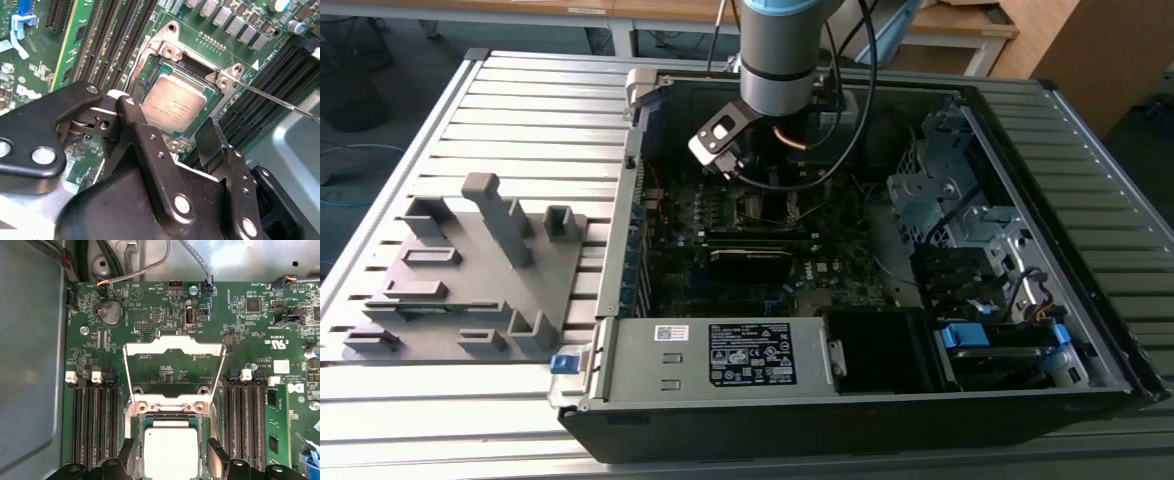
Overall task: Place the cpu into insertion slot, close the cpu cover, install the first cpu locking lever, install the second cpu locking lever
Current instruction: 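Place the cpu into insertion slot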
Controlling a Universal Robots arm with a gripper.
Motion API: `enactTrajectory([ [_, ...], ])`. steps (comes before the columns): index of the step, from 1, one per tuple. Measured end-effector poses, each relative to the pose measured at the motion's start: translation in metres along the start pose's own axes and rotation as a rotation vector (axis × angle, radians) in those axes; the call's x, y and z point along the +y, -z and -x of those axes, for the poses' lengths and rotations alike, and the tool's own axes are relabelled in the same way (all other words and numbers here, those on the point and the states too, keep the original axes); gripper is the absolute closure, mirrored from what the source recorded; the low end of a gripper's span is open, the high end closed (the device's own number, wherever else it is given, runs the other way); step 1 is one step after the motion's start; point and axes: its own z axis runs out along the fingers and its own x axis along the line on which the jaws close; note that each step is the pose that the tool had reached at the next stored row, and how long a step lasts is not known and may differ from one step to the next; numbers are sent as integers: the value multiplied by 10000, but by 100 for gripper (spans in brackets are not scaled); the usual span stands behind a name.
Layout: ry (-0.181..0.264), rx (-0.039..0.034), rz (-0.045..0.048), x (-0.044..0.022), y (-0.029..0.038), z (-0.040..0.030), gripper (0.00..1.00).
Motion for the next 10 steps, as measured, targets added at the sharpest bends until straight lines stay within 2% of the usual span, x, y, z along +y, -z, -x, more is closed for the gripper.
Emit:
enactTrajectory([
  [2, 0, 1, 0, 2, 19, -1, 33],
  [10, 0, 1, 0, 2, 28, -1, 34],
])
